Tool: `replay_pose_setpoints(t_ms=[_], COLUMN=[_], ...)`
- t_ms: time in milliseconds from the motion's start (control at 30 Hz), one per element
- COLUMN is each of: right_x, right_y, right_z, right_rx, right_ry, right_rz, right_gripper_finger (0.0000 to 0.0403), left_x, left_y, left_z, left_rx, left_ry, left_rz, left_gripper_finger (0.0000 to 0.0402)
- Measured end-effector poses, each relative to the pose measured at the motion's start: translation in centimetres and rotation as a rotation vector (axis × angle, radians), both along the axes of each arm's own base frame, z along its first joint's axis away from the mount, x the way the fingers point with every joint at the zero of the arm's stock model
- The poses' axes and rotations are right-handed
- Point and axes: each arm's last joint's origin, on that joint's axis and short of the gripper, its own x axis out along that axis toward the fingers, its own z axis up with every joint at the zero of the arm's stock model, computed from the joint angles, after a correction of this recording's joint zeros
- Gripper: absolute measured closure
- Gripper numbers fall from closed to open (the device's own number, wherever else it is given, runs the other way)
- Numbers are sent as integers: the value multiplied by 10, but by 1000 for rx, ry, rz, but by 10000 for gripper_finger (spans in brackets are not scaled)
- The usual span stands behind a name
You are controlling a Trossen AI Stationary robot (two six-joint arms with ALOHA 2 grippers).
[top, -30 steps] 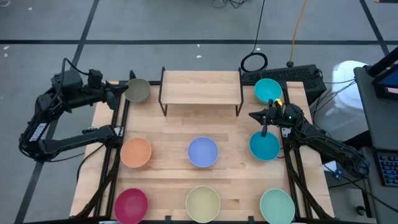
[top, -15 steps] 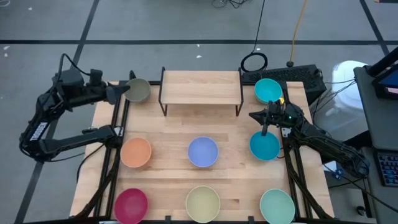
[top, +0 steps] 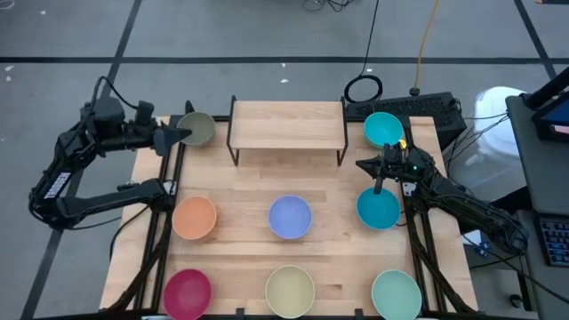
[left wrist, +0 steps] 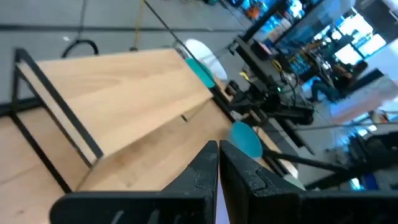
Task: Place and stack bowls onto a shelf
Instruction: Put the purple bowl on the shelf
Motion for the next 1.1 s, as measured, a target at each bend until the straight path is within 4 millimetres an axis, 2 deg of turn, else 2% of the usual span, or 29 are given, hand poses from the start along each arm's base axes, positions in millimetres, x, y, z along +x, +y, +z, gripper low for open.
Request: replay_pose_setpoints(t_ms=[200,367,467,533,633,967,1100], right_x=[0,1,1,1,1,0,0], right_y=[0,-1,-1,-1,0,0,0], right_z=[4,15,20,22,23,26,27], right_rx=[-34,-103,-132,-148,-155,-143,-150], right_ry=[-35,-122,-164,-184,-193,-227,-235], right_rz=[1,1,1,0,1,-3,-3], right_gripper_finger=[403,403,403,403,403,376,356], left_x=[4,10,16,21,32,71,84], left_y=[-4,-4,-2,-2,0,9,11], left_z=[0,-4,-11,-18,-29,-45,-51], left_rx=[125,273,297,270,141,-107,-157], left_ry=[15,94,189,270,366,448,485], left_rz=[-246,-321,-346,-375,-407,-430,-435], left_gripper_finger=[382,382,383,383,382,380,363])
